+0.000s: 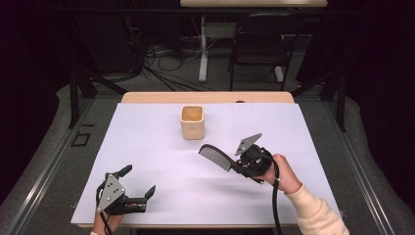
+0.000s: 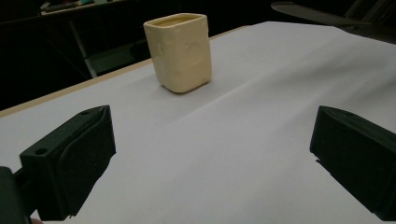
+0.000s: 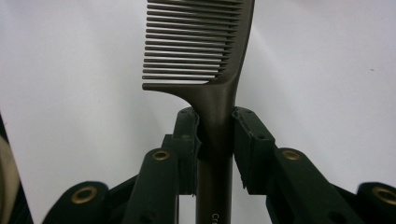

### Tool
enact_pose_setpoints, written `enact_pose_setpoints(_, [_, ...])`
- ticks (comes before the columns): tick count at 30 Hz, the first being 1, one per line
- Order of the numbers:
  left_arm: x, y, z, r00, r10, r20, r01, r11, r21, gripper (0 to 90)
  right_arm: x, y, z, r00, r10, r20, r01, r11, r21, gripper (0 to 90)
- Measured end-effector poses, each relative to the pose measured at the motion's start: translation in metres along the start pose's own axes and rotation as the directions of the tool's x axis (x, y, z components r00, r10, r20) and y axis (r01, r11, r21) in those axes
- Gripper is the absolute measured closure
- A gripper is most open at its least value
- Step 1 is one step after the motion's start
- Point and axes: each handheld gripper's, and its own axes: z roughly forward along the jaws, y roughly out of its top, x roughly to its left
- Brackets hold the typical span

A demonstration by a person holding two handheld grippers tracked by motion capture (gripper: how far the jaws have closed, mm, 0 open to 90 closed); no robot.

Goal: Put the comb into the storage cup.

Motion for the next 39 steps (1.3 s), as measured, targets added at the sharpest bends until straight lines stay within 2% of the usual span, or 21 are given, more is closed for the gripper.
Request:
enact_pose_setpoints(9, [0.0,0.0,0.0,1.0,-0.001,0.004,0.001,1.0,0.001,0.1,-0.004,0.0,0.003,0.9995,0.023,0.022,-0.023,0.999,-0.043,71.3])
enact_pose_setpoints(20, [0.0,0.0,0.0,1.0,-0.001,0.008,0.001,1.0,0.003,0.1,-0.007,0.002,0.003,0.9991,0.029,0.031,-0.026,0.996,-0.086,71.3])
enact_pose_setpoints(29, [-0.001,0.0,0.001,0.9999,-0.003,0.01,0.003,1.0,0.003,0.1,-0.009,0.004,0.004,0.9976,0.054,0.044,-0.048,0.991,-0.125,71.3])
enact_pose_setpoints(39, [0.0,0.0,0.001,1.0,-0.006,0.008,0.005,1.0,0.002,0.1,-0.017,0.006,0.001,0.9946,0.086,0.057,-0.074,0.979,-0.191,71.4])
